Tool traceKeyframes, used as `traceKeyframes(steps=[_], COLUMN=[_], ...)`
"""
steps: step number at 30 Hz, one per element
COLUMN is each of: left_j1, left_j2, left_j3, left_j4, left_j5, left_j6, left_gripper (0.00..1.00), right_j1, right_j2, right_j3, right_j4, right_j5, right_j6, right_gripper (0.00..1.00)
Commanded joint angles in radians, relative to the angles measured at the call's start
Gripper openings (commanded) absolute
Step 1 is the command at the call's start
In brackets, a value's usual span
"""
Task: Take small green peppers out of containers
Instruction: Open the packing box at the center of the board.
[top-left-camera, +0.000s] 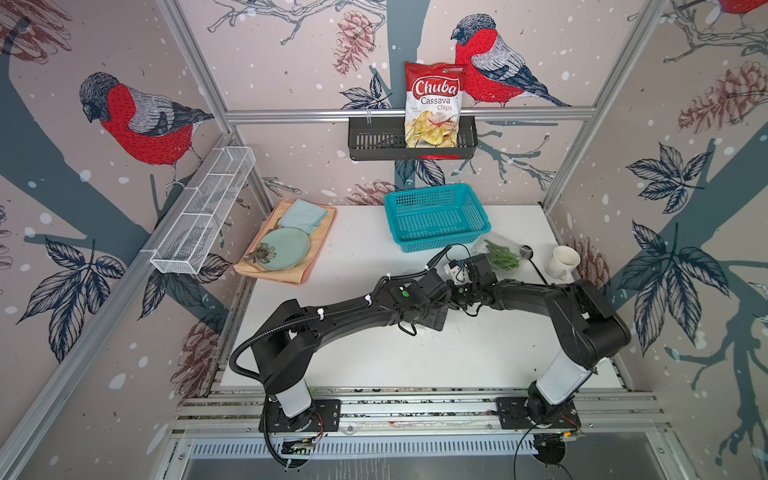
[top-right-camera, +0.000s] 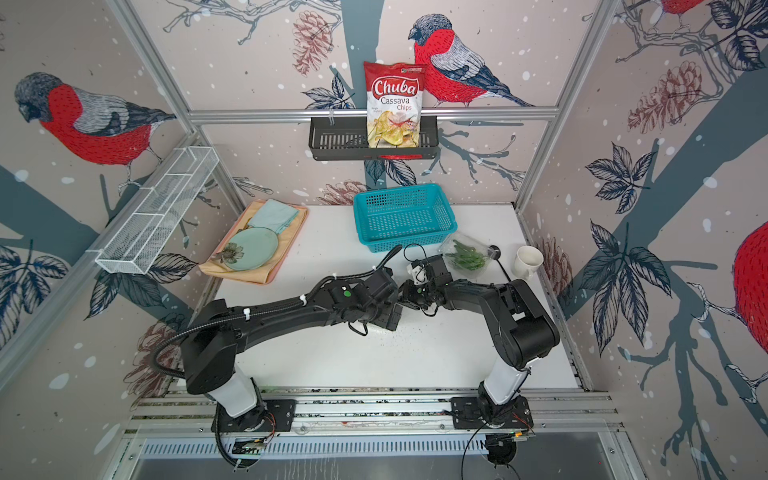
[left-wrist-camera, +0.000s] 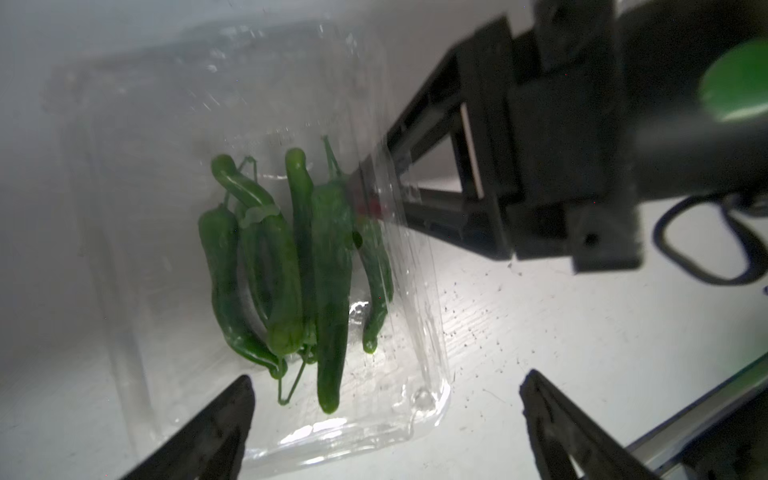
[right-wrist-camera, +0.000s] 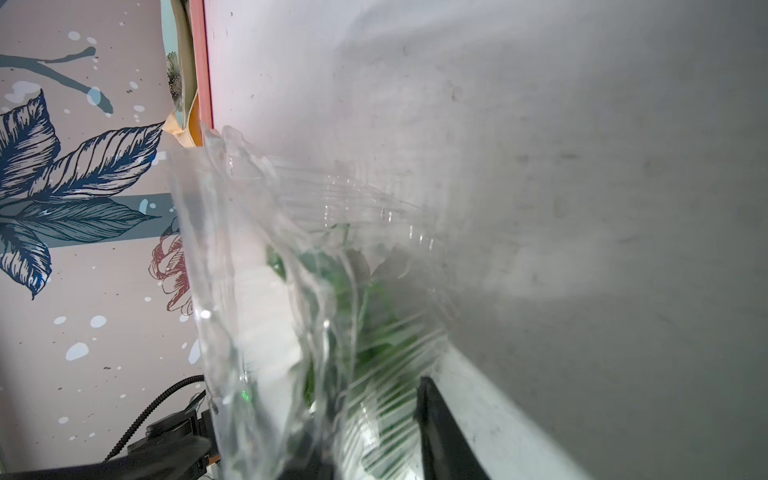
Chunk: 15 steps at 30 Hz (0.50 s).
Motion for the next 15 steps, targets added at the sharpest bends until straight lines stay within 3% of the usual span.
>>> traceKeyframes(steps=[1,6,15], left_j1=[-0.005,-0.005,-0.018], left_j2=[0.008,0.033,0.083], left_j3=[-0.024,0.016,0.081], left_j4=[-0.008,-0.097,-0.137], left_j5=[-0.096,-0.292,-0.407], left_j6=[-0.077,-0.126,-0.139], left_gripper=[0.97,0.97,0.96], right_j1=[0.0,0.007,0.04], right_j2=[-0.001,-0.011,0.004], right_j3=[0.004,-0.003,-0.004], right_j4=[-0.004,-0.012,-0.035], right_j5=[-0.022,-0.017,-0.005], right_j6=[-0.002,-0.004,-0.028], right_gripper=[0.31,0.31,0.3])
